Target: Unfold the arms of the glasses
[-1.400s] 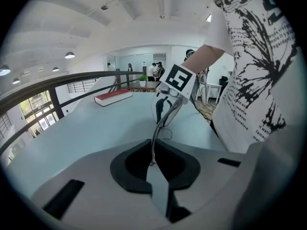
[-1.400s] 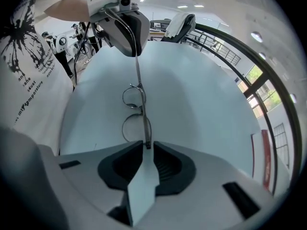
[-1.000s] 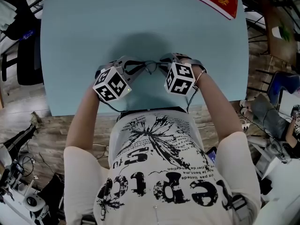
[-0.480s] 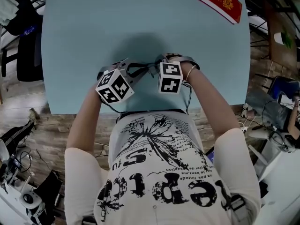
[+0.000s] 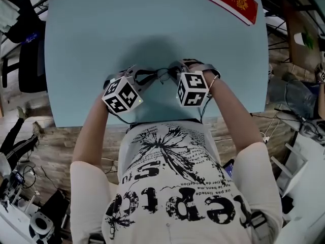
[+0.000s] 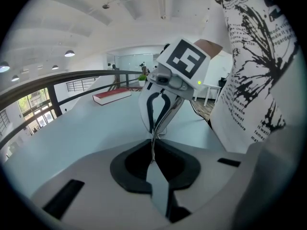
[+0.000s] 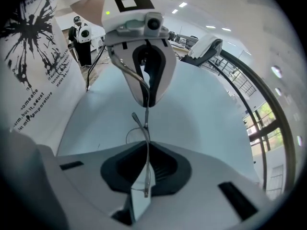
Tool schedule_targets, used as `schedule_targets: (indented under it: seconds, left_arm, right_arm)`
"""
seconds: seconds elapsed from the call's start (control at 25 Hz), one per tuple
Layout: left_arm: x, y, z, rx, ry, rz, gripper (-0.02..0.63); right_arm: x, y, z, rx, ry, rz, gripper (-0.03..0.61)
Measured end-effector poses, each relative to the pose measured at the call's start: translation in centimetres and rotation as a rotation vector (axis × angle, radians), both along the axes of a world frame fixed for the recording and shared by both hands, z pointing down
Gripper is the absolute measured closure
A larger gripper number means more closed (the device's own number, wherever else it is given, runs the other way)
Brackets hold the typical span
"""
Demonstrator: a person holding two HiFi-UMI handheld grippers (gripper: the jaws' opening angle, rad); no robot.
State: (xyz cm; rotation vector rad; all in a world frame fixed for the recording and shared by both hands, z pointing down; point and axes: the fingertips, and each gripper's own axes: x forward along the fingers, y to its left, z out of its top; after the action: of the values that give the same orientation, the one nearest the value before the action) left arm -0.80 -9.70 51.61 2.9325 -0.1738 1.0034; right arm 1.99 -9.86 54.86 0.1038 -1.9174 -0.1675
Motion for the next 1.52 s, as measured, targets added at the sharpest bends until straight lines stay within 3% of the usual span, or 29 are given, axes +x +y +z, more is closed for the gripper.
schedule_targets:
  seconds: [0.8, 1.08, 1.52]
  left_arm:
    - [0.1, -2.0, -0.1, 0.030, -0.035, 0.006, 0.583]
    - [0.0, -2.9, -0.1, 0.041, -0.038, -0.021, 0.583]
    - [0.6, -3.7, -0.9, 0.066, -0.039, -0.075, 0.583]
  right_arm:
    - [7.2, -1.0, -5.2, 0.178, -0.199, 0.233, 0.552]
    - [9.2, -0.9, -5.0, 0.156, -0.209, 0.285, 0.549]
    - [8.8, -1.2, -4.6, 0.124, -0.224, 0.324, 0.548]
